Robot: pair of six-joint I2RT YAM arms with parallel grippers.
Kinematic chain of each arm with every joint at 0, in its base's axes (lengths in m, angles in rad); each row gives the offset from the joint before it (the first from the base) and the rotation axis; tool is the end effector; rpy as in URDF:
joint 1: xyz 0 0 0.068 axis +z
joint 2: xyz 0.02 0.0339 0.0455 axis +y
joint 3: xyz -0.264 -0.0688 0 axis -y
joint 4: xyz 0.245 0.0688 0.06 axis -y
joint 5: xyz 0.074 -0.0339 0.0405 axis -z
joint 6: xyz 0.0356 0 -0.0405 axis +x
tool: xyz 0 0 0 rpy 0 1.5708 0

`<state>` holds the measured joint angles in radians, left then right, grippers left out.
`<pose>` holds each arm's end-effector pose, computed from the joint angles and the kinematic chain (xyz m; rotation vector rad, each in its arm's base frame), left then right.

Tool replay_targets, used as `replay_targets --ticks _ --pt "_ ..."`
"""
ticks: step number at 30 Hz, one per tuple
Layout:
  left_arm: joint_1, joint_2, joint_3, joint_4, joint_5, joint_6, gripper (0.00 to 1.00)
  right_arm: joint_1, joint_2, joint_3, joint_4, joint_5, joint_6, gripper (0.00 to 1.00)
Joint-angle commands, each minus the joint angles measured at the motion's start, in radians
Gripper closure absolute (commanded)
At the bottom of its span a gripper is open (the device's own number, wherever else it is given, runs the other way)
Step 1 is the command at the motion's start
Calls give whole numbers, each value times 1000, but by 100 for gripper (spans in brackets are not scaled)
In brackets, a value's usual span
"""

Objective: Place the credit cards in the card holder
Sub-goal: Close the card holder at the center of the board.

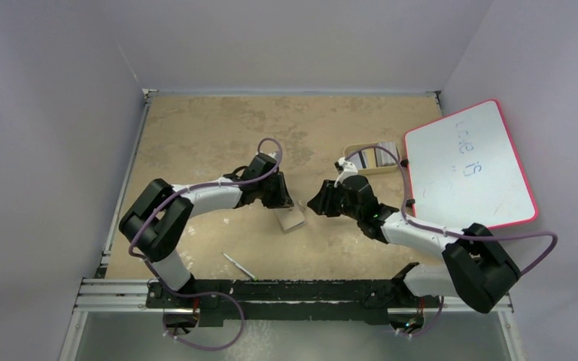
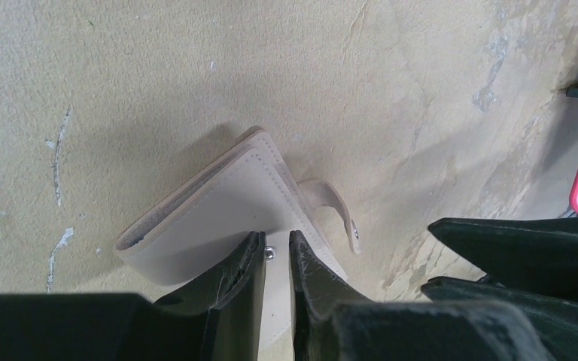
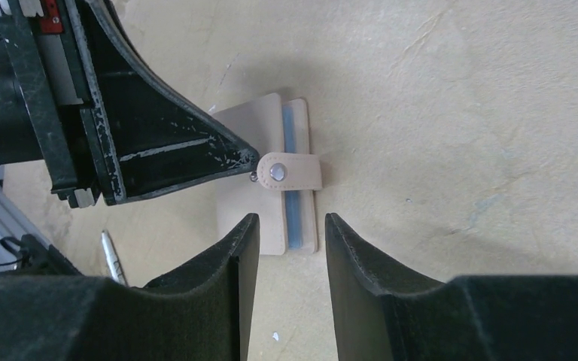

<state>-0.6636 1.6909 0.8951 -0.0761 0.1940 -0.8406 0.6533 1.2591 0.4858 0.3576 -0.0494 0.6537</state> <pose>0.2605 -0.2124 0.1592 -0.1397 2.6309 -0.8426 0.2026 0.1573 0.1923 -0.0334 2.0986 0.8726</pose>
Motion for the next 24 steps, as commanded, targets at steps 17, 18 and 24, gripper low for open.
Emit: replay_targets --ticks 17,18,24 --pt "-4 -48 93 -191 -158 9 82 -43 149 103 102 -156 -33 66" --pt "-4 -47 95 -192 -164 13 82 -44 149 108 99 -157 -34 66" --pt "-4 -6 85 -147 -158 32 82 -55 176 132 77 -165 -54 66"
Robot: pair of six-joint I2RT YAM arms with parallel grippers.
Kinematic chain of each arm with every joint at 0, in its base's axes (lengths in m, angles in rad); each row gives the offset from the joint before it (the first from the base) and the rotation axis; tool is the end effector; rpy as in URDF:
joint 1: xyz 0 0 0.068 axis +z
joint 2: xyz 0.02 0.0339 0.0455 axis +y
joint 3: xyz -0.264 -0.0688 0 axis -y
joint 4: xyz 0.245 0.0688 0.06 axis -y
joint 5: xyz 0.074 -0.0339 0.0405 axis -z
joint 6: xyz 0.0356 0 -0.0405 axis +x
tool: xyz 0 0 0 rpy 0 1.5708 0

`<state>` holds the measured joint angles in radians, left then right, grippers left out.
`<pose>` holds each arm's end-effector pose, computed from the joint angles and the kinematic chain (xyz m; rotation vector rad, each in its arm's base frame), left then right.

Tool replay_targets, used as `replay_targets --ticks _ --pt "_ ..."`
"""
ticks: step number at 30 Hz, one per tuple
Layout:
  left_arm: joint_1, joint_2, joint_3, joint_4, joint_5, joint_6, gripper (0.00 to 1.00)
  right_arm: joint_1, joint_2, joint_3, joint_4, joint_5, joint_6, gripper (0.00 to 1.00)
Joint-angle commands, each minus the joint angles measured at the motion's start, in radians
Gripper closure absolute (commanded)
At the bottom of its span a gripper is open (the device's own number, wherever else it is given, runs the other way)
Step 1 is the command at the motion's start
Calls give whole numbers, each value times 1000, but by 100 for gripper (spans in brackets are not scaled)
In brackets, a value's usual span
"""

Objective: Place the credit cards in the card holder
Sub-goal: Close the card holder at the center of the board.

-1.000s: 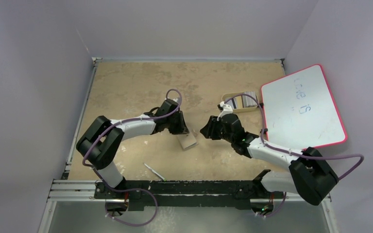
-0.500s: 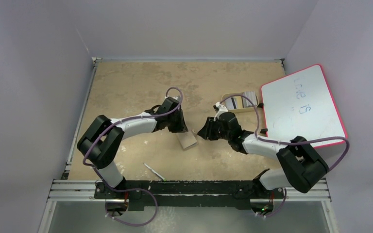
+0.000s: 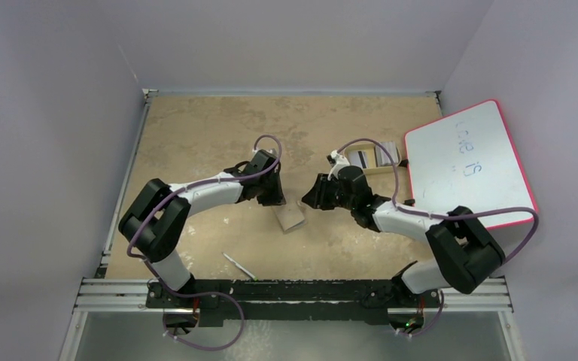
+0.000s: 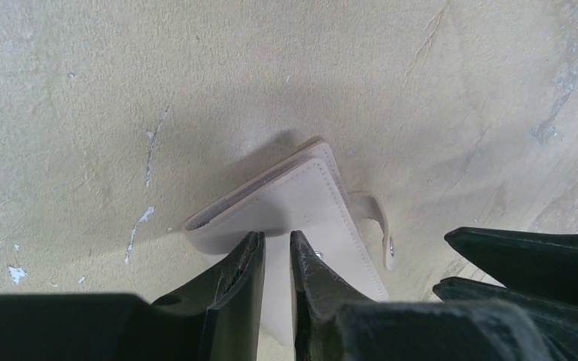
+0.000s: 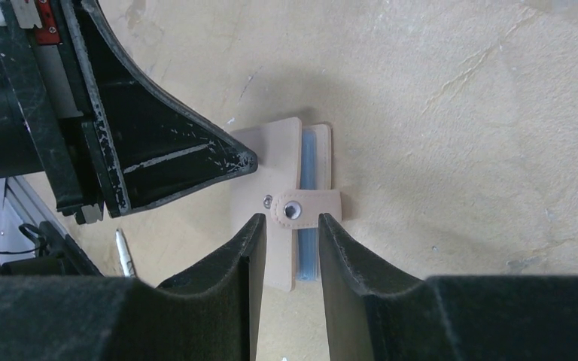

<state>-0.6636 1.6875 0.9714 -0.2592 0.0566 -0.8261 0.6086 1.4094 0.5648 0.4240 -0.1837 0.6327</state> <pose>0.2638 -0.2088 0.1694 -0.1940 2.6683 -0.6122 0.2298 0.1681 0.1862 -0.1009 2.1193 0.9571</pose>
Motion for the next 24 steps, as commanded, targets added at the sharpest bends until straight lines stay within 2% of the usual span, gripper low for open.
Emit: replay_targets --ticks 1,9,14,16,24 --pt "-4 2 1 52 -17 18 82 -13 32 57 9 -37 -36 66" --pt "-4 7 -47 174 79 -9 82 -17 93 80 18 -93 -42 68" --pt "-4 0 -42 169 89 -13 82 -17 121 90 39 -130 -42 68" --pt "-3 -24 -34 139 70 -14 81 -17 129 96 38 -136 -44 69" --pt "2 -130 -6 -71 -71 -16 67 -17 153 120 8 -141 -64 71"
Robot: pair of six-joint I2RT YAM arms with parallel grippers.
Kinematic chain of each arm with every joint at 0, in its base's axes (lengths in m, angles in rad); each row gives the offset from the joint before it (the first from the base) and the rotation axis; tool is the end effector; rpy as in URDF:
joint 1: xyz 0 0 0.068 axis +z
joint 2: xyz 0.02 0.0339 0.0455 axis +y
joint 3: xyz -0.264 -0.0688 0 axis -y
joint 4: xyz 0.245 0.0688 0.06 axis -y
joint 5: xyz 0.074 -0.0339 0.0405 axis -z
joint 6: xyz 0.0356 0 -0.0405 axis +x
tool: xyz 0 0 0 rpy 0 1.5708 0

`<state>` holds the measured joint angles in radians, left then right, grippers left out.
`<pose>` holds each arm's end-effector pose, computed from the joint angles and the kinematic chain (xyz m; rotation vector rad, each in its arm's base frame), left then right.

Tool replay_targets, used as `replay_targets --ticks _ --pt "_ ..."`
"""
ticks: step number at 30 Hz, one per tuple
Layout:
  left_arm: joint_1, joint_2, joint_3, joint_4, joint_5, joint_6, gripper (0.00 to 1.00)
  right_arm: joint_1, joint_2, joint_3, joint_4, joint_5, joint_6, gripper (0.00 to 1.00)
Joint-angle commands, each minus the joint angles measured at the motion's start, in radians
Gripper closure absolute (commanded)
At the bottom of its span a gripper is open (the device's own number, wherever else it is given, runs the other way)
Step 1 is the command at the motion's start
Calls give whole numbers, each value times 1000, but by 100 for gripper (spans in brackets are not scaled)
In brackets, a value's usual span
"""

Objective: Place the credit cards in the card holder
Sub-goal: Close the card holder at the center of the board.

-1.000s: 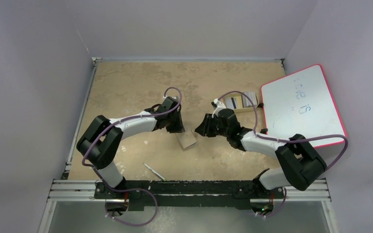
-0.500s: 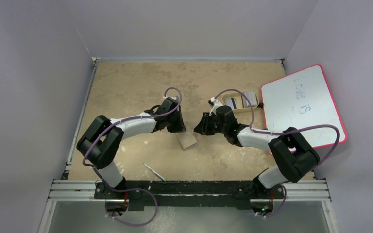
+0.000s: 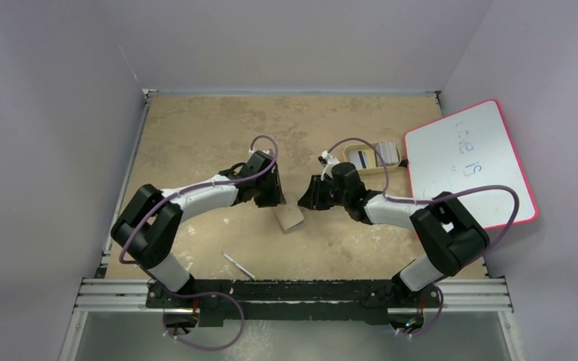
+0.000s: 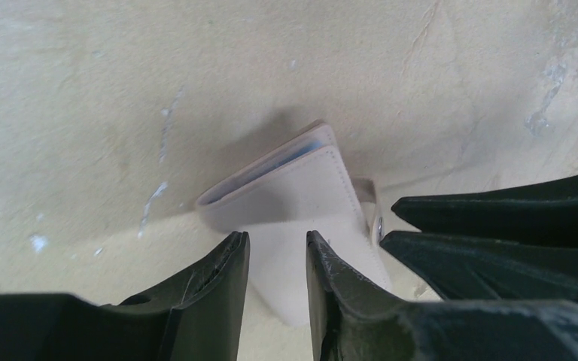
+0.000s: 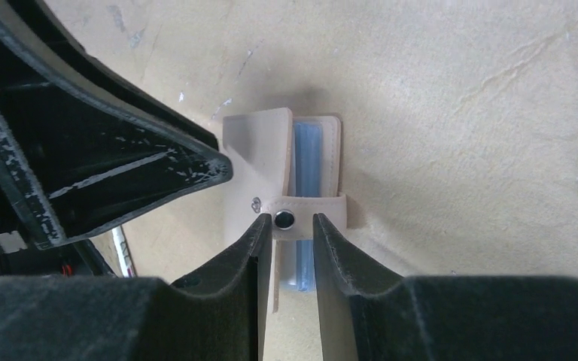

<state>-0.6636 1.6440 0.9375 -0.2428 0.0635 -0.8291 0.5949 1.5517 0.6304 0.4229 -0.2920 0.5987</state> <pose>0.2573 -0.2041 0.1743 -0.1924 2.6478 -0.6407 0.2476 0.1799 0.1670 -0.1885 2.2058 1.0048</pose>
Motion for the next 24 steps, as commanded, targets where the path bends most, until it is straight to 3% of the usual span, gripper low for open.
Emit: replay_targets --ticks 1,9,16,24 --pt "4 -101 18 -94 -83 -16 66 -3 13 57 5 -27 -33 71" --pt "12 -103 -70 -23 -36 -39 61 -3 37 61 4 -18 -38 72" --pt "29 -2 -84 77 35 -55 60 -3 23 64 -25 -21 -42 72" --pt "29 36 -68 49 -13 -42 64 -3 22 84 -38 -27 -55 72"
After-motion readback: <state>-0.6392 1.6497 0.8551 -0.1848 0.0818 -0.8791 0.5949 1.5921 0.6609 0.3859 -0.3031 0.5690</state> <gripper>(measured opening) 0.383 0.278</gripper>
